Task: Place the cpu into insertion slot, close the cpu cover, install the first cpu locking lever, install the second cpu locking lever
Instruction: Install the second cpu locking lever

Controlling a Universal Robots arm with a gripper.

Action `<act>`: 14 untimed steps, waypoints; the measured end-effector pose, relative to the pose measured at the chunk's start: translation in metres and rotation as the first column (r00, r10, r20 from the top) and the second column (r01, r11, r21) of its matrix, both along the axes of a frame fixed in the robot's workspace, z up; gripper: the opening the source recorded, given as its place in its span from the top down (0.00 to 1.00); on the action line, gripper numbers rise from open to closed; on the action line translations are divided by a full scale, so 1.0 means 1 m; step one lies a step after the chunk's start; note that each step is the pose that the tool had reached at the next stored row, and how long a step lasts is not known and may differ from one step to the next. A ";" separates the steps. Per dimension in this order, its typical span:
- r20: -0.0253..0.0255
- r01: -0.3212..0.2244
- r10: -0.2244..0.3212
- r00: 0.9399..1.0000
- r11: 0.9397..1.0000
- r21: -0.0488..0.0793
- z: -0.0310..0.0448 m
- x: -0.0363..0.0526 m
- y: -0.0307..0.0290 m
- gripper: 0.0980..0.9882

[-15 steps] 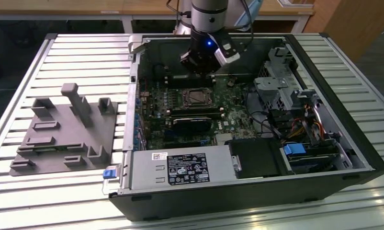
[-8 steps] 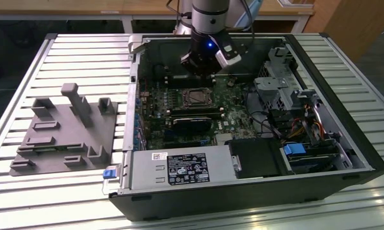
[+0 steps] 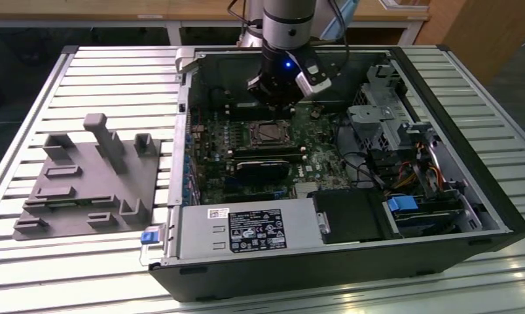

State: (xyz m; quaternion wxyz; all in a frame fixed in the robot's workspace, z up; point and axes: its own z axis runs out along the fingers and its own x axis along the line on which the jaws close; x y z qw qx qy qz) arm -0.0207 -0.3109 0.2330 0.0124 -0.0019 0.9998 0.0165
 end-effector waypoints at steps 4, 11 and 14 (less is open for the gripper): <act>0.000 0.000 0.000 1.000 1.000 0.000 0.0001 0.0000 -0.0004 0.99; 0.000 0.000 0.000 1.000 1.000 0.000 0.0093 0.0000 -0.0008 0.99; 0.000 0.000 0.000 1.000 1.000 0.000 0.0133 0.0001 -0.0018 0.99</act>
